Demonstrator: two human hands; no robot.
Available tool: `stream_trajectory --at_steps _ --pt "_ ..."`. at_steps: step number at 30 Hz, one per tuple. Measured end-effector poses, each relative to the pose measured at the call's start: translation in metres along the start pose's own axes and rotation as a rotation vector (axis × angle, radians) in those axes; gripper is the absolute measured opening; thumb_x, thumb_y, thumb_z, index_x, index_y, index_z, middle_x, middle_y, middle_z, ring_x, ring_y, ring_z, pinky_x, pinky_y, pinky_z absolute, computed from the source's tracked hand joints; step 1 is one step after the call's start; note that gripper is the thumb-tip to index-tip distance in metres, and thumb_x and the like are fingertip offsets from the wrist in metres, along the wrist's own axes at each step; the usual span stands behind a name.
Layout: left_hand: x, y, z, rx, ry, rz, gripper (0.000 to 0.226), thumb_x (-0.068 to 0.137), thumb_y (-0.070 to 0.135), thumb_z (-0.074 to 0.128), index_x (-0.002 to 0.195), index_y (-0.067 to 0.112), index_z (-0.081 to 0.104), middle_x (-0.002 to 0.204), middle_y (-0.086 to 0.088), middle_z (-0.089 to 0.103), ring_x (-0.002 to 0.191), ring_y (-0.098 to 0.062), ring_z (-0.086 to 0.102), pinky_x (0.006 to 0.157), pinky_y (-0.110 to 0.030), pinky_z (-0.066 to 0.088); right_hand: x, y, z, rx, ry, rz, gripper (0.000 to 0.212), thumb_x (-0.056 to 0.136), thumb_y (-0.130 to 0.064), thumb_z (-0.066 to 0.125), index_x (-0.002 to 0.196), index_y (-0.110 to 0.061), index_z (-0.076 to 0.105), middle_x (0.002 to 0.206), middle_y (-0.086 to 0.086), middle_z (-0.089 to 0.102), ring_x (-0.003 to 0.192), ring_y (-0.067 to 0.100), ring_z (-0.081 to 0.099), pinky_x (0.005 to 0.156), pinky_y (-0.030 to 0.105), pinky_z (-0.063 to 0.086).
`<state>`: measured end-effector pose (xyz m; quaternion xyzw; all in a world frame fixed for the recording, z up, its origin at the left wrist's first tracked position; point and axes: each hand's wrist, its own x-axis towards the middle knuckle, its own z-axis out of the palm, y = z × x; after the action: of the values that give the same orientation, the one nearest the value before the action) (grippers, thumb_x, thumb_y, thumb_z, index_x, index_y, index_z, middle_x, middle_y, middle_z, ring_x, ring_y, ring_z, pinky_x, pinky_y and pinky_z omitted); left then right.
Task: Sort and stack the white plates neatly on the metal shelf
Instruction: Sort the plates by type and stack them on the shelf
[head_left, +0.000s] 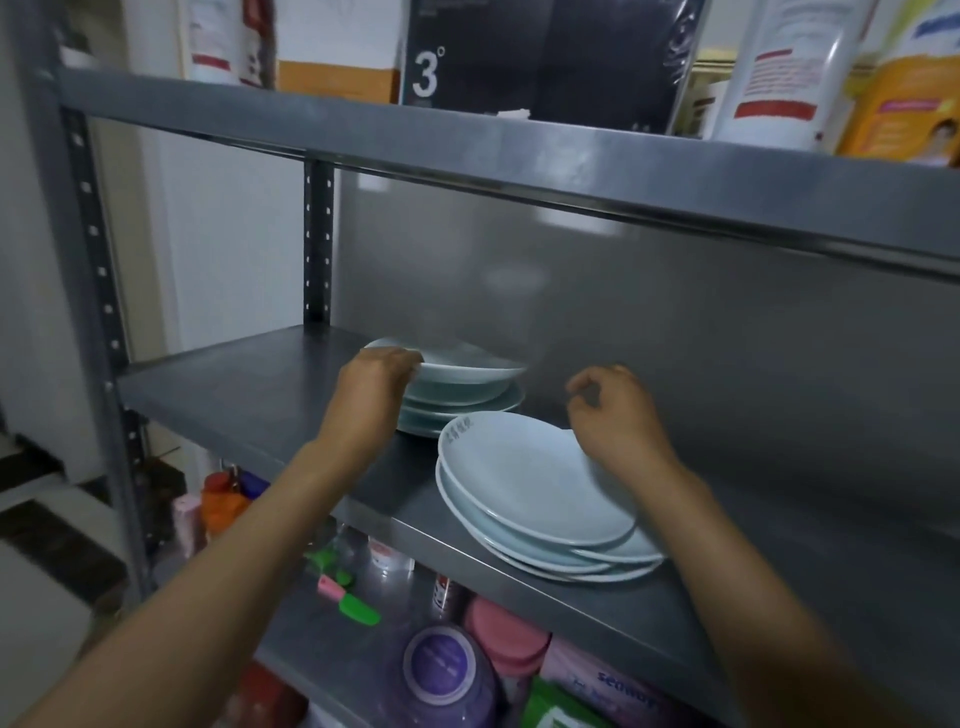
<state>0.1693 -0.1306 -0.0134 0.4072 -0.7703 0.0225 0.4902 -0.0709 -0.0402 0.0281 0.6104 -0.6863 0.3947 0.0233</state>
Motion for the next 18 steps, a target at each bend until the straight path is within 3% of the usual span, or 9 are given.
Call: stream_trajectory --at_steps 3,7,9,11,15,18 --pt "-0.006 -0.004 0.005 0.031 -0.054 0.008 0.019 0.085 0.015 0.042 0.072 0.009 0.054 0.066 -0.003 0.052 0.067 -0.024 0.048 0.061 -0.041 0.047 -0.002 -0.002 0.004 0.037 0.007 -0.014 0.019 0.083 -0.009 0.052 0.091 -0.019 0.066 0.102 -0.004 0.052 0.097 0.018 0.054 0.078 0.024 0.038" --pt "-0.014 -0.009 0.011 0.008 -0.097 -0.026 0.021 0.088 0.013 0.042 0.076 0.008 0.058 0.071 -0.005 0.054 0.072 -0.026 0.053 0.063 -0.041 0.047 -0.004 -0.001 0.004 0.049 0.009 -0.014 0.018 0.083 -0.010 0.052 0.090 -0.019 0.066 0.103 -0.005 0.053 0.094 0.016 0.054 0.077 0.024 0.037" --pt "-0.019 -0.010 0.014 -0.018 -0.121 -0.050 0.023 0.092 0.012 0.043 0.083 0.008 0.064 0.080 -0.007 0.064 0.095 -0.033 0.061 0.075 -0.038 0.051 -0.005 0.002 0.004 0.051 0.011 -0.006 0.018 0.084 -0.010 0.053 0.091 -0.019 0.066 0.104 -0.004 0.054 0.094 0.015 0.053 0.077 0.024 0.037" --pt "-0.023 -0.009 0.015 -0.026 -0.134 -0.072 0.020 0.093 0.004 0.048 0.094 0.005 0.068 0.096 -0.013 0.070 0.118 -0.036 0.055 0.088 -0.042 0.048 -0.007 0.005 0.004 0.055 0.022 0.000 0.018 0.084 -0.010 0.053 0.091 -0.019 0.066 0.104 -0.004 0.054 0.093 0.015 0.054 0.075 0.023 0.037" --pt "-0.019 0.003 0.012 0.020 -0.148 -0.099 0.036 0.086 -0.011 0.046 0.115 0.002 0.063 0.123 -0.016 0.063 0.133 -0.037 0.041 0.100 -0.050 0.038 -0.015 0.012 0.001 0.082 0.052 0.014 0.017 0.085 -0.009 0.053 0.093 -0.019 0.065 0.101 -0.006 0.053 0.083 0.012 0.053 0.064 0.014 0.037" --pt "-0.013 0.030 0.003 -0.022 -0.119 -0.058 0.043 0.088 -0.010 0.045 0.127 0.002 0.056 0.134 -0.016 0.056 0.138 -0.032 0.034 0.109 -0.050 0.033 -0.024 0.018 -0.009 0.103 0.091 0.017 0.018 0.086 -0.009 0.053 0.095 -0.017 0.066 0.103 -0.005 0.055 0.083 0.012 0.055 0.070 0.019 0.039"
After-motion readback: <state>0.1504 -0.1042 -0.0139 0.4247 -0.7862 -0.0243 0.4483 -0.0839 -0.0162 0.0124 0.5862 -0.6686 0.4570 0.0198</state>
